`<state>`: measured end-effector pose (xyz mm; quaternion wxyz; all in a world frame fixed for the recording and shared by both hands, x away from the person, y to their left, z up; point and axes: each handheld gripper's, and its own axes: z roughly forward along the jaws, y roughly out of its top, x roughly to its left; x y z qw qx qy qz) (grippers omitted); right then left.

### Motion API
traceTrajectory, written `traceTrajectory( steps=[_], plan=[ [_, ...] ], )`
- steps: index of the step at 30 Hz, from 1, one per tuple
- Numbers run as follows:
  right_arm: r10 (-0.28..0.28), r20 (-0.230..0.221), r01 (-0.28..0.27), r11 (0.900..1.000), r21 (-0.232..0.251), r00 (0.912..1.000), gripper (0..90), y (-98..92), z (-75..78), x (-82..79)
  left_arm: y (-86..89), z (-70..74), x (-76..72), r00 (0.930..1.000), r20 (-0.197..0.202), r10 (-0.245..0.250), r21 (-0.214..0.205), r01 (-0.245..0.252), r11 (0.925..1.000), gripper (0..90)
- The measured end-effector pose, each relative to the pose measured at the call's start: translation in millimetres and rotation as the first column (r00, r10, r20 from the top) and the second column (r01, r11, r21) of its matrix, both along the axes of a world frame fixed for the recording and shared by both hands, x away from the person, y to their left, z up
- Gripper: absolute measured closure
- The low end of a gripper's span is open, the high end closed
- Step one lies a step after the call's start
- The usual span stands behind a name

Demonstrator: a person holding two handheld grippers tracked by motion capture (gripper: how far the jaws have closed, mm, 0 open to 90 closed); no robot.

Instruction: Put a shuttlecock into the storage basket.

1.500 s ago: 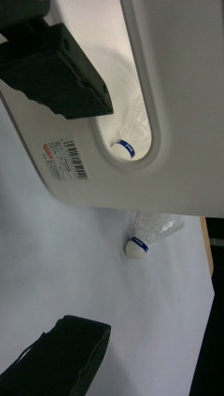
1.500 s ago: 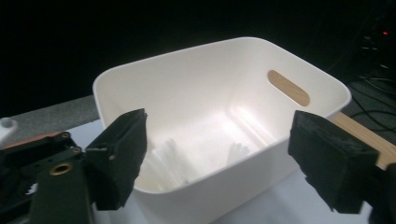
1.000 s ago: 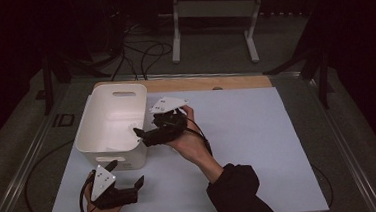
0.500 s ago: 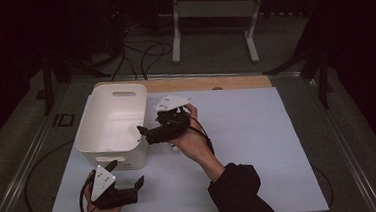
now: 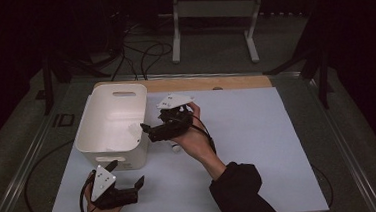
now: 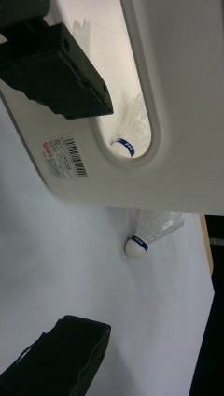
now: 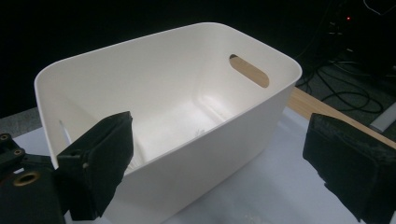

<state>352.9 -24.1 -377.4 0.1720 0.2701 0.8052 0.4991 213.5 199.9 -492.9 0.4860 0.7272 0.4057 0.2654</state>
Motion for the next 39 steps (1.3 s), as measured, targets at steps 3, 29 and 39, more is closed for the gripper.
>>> traceTrajectory(
  steps=[3,29,39],
  plan=[
    [-0.008,0.005,0.008,1.0,-0.004,1.0,8.5,-1.7,-0.2,1.3,0.0,0.1,0.0,1.0,0.0,0.0,-0.001,0.0,1.0,0.1],
    [-0.069,-0.011,0.069,0.9976,0.001,0.9976,8.6,-11.6,-4.8,13.6,0.6,0.1,0.3,1.0,0.003,0.003,0.001,-0.003,1.0,0.1],
    [-0.11,-0.021,0.11,0.9939,0.009,0.9937,8.6,-17.5,-7.2,22.6,-0.3,-0.3,0.6,1.0,-0.001,-0.001,0.004,0.001,1.0,0.1]
  ],
)
